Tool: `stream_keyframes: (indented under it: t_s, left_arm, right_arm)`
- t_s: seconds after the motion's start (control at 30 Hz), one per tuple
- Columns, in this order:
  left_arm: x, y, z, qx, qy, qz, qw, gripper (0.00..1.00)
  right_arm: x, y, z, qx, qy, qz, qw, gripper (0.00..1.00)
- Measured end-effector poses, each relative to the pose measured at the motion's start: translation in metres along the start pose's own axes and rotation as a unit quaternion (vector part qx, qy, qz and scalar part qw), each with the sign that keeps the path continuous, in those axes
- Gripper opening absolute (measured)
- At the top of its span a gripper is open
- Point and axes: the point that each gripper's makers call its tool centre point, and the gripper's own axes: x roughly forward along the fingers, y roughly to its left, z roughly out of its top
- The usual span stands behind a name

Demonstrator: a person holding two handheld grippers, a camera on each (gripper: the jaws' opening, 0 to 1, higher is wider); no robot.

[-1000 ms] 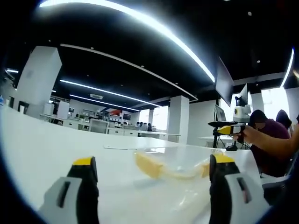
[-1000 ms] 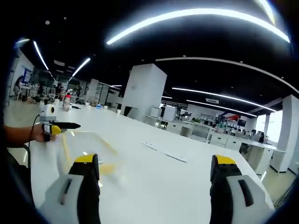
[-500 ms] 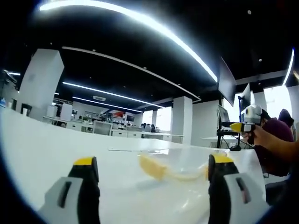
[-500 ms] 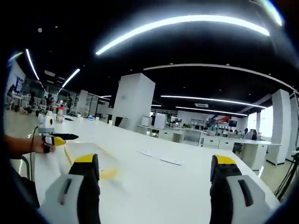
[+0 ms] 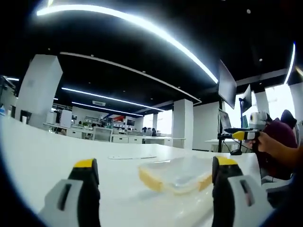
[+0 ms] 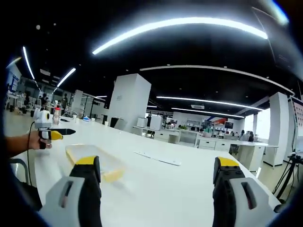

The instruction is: Snap each plastic latch of the storage box into its locked position after aligning the lid with the box until every specified latch is closed and the lid sits flush.

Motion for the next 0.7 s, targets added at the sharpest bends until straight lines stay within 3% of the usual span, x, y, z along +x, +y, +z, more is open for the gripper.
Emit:
stream_keyframes:
  t_s: [0.37, 0.5, 0.7]
  left_arm:
    - [-0.016, 0.0, 0.006, 0.017, 0.009, 0.016, 0.9997, 0.99]
    - [-0.019, 0.003, 0.005, -0.007, 0.01, 0.019, 0.9997, 0.99]
    - [-0.023, 0.005, 0.008, 0.001, 0.01, 0.028, 0.9996, 0.99]
  right_arm:
    - [-0.012, 0.001, -0.011, 0.006, 0.005, -0.024, 0.9997, 1.0]
    - [-0.015, -0.001, -0.015, 0.007, 0.007, -0.033, 0.9994, 1.0]
    - [-0.016, -0.001, -0.021, -0.005, 0.01, -0.038, 0.9992, 1.0]
